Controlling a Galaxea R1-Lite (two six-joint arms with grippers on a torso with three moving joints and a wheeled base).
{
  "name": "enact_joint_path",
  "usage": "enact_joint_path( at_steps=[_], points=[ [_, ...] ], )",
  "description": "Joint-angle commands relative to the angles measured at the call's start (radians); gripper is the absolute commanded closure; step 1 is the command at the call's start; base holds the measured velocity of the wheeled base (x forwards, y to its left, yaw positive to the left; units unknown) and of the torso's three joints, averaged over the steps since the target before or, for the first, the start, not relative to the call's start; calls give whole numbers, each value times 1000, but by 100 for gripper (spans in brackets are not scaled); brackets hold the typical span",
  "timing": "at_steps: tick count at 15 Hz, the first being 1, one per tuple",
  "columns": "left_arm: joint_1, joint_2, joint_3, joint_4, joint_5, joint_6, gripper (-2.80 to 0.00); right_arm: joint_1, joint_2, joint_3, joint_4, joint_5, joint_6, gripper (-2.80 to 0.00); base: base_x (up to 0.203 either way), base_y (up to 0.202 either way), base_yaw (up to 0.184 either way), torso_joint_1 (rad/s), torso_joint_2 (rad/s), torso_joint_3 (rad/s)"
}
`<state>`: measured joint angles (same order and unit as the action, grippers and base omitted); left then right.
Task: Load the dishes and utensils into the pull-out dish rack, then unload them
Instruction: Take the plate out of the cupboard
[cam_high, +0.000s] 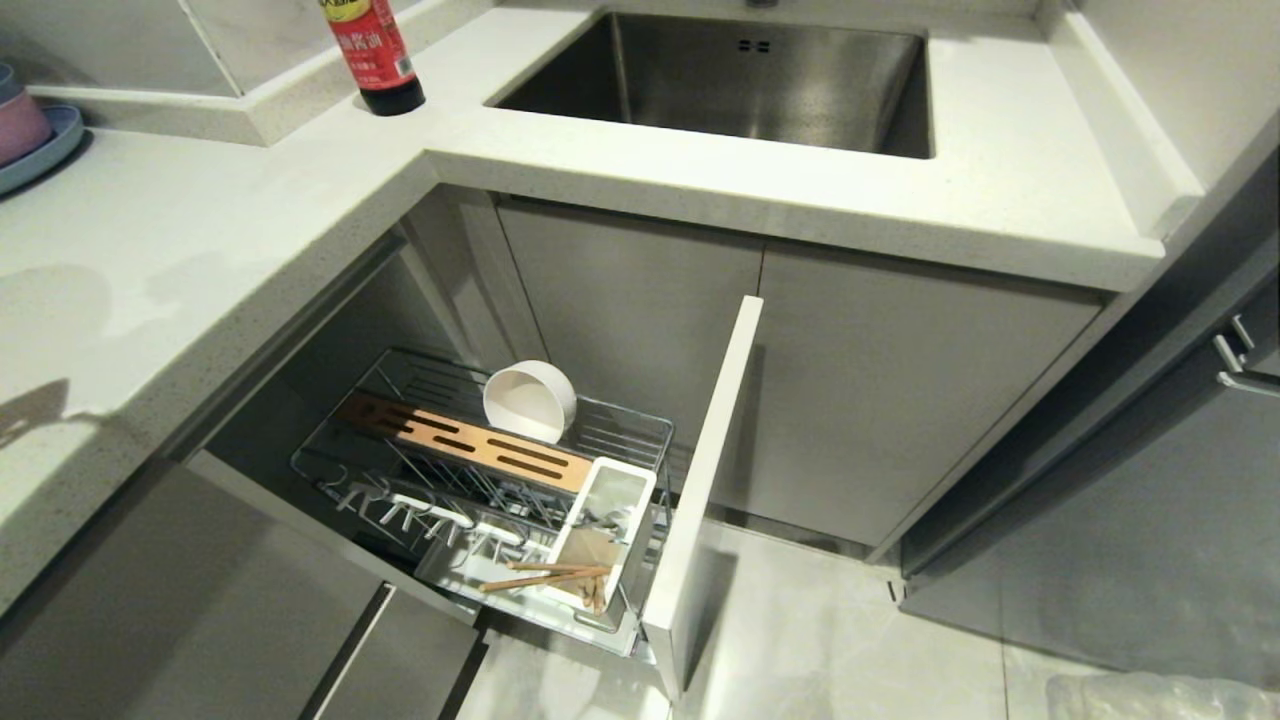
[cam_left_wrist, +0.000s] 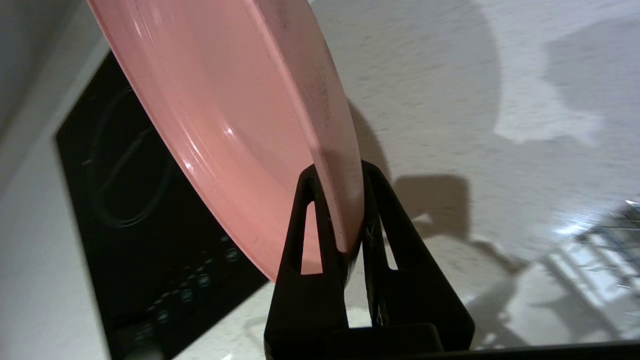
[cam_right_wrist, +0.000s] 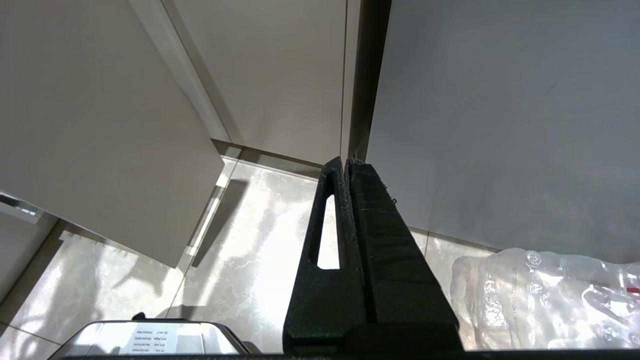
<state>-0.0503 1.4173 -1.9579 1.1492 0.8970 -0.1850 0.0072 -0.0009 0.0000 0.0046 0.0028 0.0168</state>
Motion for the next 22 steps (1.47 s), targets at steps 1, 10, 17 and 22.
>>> enact_joint_path(
  at_steps=[1,10,17,22],
  points=[
    [65,40,1,8,6,21,0,0,1,0,0,0,0,0,0,0,0,0,0,0],
    [178,219,1,59,-31,243,0,0,1,0,0,0,0,0,0,0,0,0,0,0],
    [221,256,2,126,-193,271,0,0,1,-1,0,0,0,0,0,0,0,0,0,0],
    [224,259,2,126,-198,268,-84,0,1,0,0,0,0,0,0,0,0,0,0,0]
  ],
)
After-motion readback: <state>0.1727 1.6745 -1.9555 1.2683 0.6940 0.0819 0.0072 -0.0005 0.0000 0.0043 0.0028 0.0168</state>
